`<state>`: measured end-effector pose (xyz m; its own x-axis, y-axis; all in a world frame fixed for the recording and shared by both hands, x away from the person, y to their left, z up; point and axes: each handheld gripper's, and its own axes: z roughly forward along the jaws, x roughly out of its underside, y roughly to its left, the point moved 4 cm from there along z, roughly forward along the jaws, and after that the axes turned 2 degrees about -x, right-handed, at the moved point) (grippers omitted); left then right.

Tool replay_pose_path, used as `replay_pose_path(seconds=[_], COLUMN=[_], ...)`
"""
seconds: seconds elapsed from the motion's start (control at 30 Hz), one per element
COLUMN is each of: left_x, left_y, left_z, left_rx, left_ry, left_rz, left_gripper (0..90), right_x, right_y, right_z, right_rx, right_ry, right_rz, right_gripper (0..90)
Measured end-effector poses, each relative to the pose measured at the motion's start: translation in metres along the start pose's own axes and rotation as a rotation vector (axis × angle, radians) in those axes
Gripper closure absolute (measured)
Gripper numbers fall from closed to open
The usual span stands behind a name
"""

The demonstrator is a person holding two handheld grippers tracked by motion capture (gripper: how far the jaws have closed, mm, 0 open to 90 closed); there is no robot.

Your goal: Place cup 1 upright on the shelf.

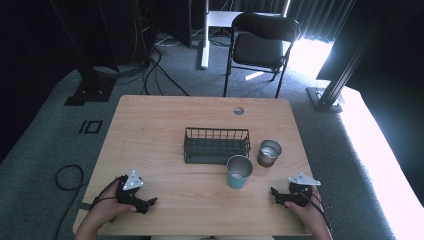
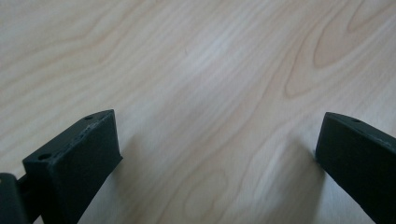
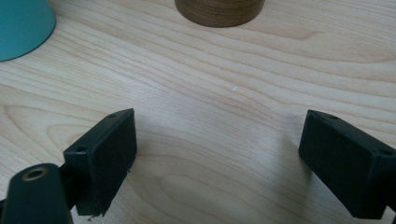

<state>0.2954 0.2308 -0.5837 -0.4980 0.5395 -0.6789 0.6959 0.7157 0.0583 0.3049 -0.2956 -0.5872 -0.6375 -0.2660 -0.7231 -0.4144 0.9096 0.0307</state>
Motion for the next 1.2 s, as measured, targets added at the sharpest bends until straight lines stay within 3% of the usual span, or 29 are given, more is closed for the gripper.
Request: replay_pose_path(seconds=[0.33, 0.73, 0.97, 1.2], left_x=[-0.025, -0.051, -0.065, -0.08], left_y=[-0.016, -0.031, -0.04, -0.053], left_z=[0.014, 0.024, 0.028, 0.033], left_rx=[0.051, 0.098, 0.12, 0.17], left_ry=[-0.007, -0.042, -0.087, -0.141], left_rz=[0.066, 0.102, 0.122, 0.155], left_gripper=[0.5, 0.5, 0.5, 0.5], right_x=[0.0, 0.0, 0.0, 0.0], right_y=[0.0, 0.0, 0.0, 0.0], right_z=[0.0, 0.0, 0.0, 0.0], right_rx=[0.0, 0.0, 0.0, 0.0], right_ry=[-0.001, -0.001, -0.001, -0.001], right_rz=[0.002, 0.001, 0.001, 0.001], right_gripper=[10.9, 10.9, 10.9, 10.9])
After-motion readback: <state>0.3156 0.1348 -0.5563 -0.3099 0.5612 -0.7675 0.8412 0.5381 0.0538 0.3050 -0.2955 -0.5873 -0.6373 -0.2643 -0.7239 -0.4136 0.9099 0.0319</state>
